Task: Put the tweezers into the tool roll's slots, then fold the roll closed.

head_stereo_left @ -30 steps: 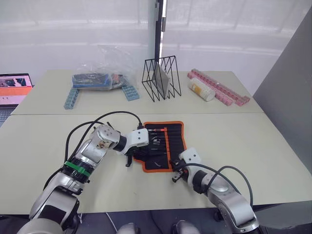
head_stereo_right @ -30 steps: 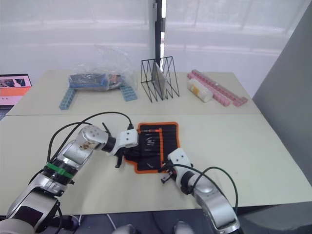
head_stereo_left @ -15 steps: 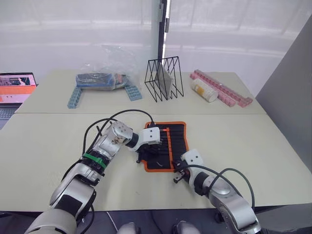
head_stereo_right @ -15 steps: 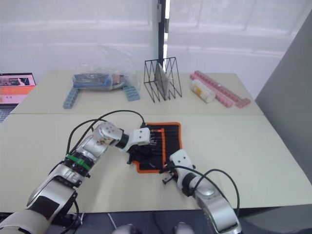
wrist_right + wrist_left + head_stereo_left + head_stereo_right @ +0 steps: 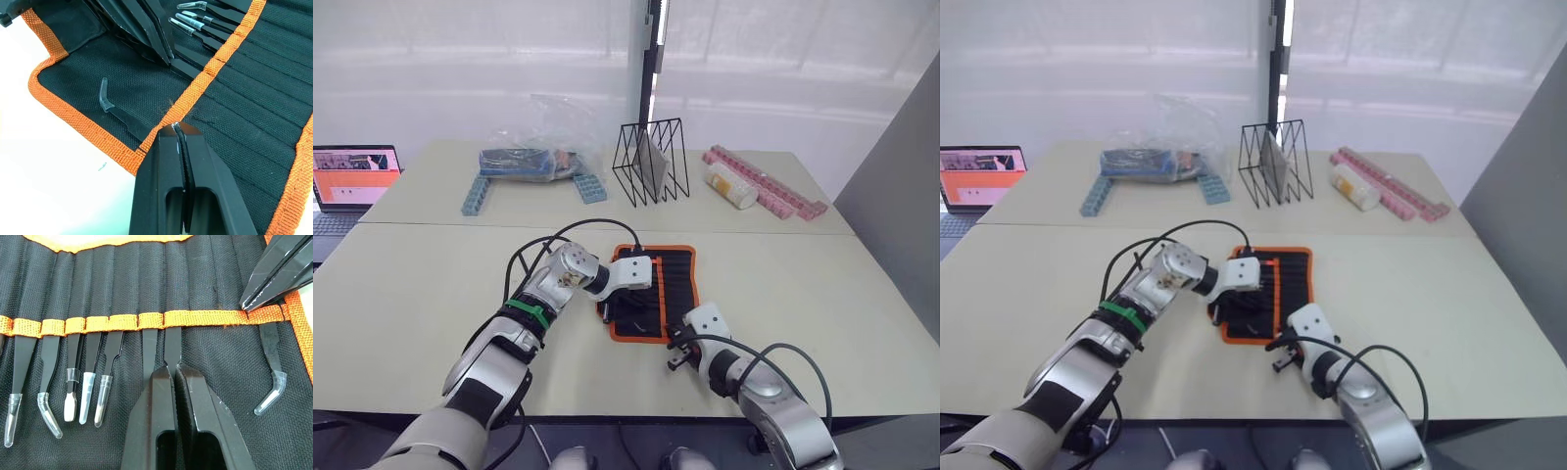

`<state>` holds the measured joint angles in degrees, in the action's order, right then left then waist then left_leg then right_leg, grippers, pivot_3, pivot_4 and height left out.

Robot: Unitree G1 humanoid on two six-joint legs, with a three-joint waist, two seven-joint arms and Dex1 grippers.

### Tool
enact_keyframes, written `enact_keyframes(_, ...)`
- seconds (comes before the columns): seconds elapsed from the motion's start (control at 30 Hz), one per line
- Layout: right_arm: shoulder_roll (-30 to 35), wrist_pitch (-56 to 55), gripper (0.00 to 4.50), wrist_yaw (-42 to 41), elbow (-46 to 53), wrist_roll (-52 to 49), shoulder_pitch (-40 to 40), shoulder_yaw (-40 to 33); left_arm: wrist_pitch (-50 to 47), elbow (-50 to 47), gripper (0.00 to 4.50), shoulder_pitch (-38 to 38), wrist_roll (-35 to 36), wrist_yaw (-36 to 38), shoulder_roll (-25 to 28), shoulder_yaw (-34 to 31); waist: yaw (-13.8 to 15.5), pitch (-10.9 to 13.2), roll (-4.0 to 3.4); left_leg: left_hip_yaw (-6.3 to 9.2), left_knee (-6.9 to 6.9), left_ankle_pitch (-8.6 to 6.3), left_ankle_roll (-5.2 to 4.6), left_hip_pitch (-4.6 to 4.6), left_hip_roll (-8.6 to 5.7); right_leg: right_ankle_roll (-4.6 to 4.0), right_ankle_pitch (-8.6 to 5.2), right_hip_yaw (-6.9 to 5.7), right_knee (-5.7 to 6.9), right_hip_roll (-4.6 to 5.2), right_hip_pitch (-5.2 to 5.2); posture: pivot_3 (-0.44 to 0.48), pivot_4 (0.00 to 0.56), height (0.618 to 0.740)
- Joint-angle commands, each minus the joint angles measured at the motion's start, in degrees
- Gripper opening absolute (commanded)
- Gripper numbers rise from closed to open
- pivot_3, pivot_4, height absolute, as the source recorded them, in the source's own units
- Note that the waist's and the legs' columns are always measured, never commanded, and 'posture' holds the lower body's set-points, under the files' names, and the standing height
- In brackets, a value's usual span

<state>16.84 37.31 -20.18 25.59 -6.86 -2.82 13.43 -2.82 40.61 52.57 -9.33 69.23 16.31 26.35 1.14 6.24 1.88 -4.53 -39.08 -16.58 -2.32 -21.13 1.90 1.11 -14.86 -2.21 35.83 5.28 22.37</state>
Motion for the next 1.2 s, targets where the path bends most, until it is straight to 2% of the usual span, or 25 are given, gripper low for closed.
enact_keyframes(0.03, 0.2, 4.8, 0.00, -1.6, -2.9, -0.7, -2.8, 4.2, 0.3, 1.0, 0.03, 1.4, -1.6, -4.7, -1.2, -0.8, 0.0, 0.0, 0.00, 0.01, -0.01, 0.00, 0.00, 0.00, 0.00, 0.00, 0.00, 0.00, 0.00, 0.01, -0.01, 0.000, 0.150, 0.737)
enact_keyframes(0.47, 0.5, 8.4, 0.00, -0.4, -3.1, -0.3, -2.2, 3.8, -1.5, 0.7, 0.03, 1.8, -0.8, -4.5, -0.7, -2.7, 0.1, 0.0, 0.00, 0.05, -0.03, 0.00, -0.01, -0.01, -0.01, 0.00, 0.00, -0.01, 0.00, 0.04, -0.03, 0.000, 0.150, 0.737)
enact_keyframes(0.9, 1.1, 9.0, 0.00, -0.2, -1.9, -0.8, -3.5, 4.3, -0.1, 5.7, 0.03, 3.1, -2.8, -8.3, -5.9, -2.0, 1.3, -0.1, 0.00, 0.14, -0.08, 0.03, -0.06, -0.01, -0.10, 0.06, 0.00, -0.05, -0.06, 0.14, -0.12, 0.000, 0.150, 0.737)
enact_keyframes(1.1, 1.2, 9.0, 0.00, 0.0, -2.0, -0.9, -3.5, 4.3, -0.5, 4.6, 0.03, 2.4, -3.2, -8.1, -5.4, -2.5, 1.4, -0.1, 0.00, 0.20, -0.09, 0.06, -0.12, -0.01, -0.15, 0.12, 0.03, -0.09, -0.14, 0.26, -0.12, 0.000, 0.150, 0.737)
enact_keyframes(1.2, 1.2, 8.8, 0.00, 0.0, -2.3, -0.8, -3.3, 4.2, -1.7, 2.7, 0.98, 2.1, -2.7, -7.5, -4.1, -3.4, 1.2, -0.1, 0.01, 0.21, -0.09, 0.07, -0.12, -0.06, -0.13, 0.12, 0.04, -0.08, -0.13, 0.25, -0.12, 0.000, 0.150, 0.737)
